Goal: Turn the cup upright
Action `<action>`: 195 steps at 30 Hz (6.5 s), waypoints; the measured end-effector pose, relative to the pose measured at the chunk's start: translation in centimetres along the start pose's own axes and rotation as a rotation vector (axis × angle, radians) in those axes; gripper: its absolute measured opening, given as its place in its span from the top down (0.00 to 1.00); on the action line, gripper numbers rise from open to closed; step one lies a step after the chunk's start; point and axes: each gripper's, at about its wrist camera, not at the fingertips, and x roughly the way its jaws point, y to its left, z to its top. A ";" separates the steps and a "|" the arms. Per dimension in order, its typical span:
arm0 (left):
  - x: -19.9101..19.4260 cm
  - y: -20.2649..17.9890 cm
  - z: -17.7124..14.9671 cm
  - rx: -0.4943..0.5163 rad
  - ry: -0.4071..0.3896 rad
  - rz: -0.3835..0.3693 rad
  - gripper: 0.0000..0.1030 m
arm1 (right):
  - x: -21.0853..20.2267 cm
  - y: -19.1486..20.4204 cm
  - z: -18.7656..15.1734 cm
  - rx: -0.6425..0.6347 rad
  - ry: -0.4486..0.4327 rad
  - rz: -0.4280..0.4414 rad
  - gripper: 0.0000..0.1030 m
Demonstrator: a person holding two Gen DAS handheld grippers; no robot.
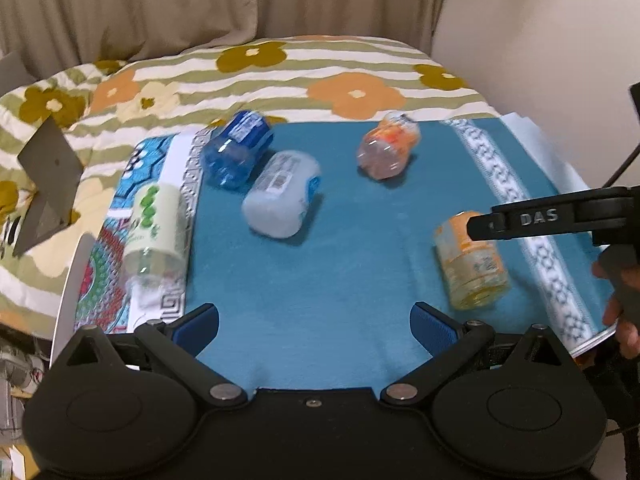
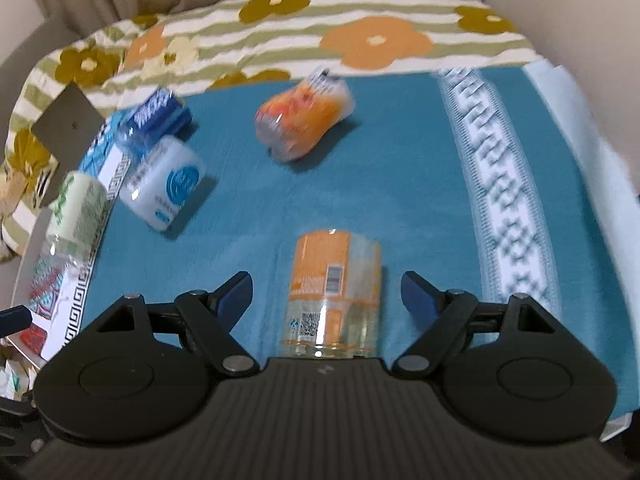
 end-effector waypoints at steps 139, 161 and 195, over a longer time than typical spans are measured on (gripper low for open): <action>-6.7 -5.4 -0.4 -0.050 -0.116 0.085 0.00 | -13.1 -6.0 -3.2 -0.140 -0.099 -0.086 0.00; -8.3 -3.6 -2.0 -0.055 -0.149 0.098 0.00 | -13.9 -3.6 -5.2 -0.079 -0.124 -0.126 0.00; -8.2 -3.3 -1.5 -0.041 -0.185 0.105 0.00 | -14.1 -3.9 -4.9 -0.057 -0.138 -0.128 0.00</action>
